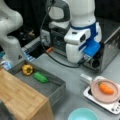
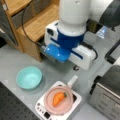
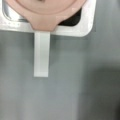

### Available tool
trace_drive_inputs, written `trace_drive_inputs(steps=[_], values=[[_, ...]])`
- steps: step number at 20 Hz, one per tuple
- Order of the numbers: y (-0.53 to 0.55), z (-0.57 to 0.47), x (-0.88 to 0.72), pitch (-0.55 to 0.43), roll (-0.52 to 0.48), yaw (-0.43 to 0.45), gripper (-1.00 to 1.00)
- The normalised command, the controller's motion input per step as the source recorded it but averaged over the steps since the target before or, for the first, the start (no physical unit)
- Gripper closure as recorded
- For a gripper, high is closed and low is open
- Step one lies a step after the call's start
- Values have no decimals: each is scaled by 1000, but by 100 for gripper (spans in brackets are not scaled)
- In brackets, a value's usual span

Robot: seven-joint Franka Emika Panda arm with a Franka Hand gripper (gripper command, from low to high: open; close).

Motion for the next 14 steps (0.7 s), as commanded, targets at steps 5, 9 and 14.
trace_drive_inputs(steps=[5,9,14], values=[[215,165,472,271,6,-164,-100],[220,104,477,278,0,-154,-100],[171,86,487,245,-13,-154,-100]])
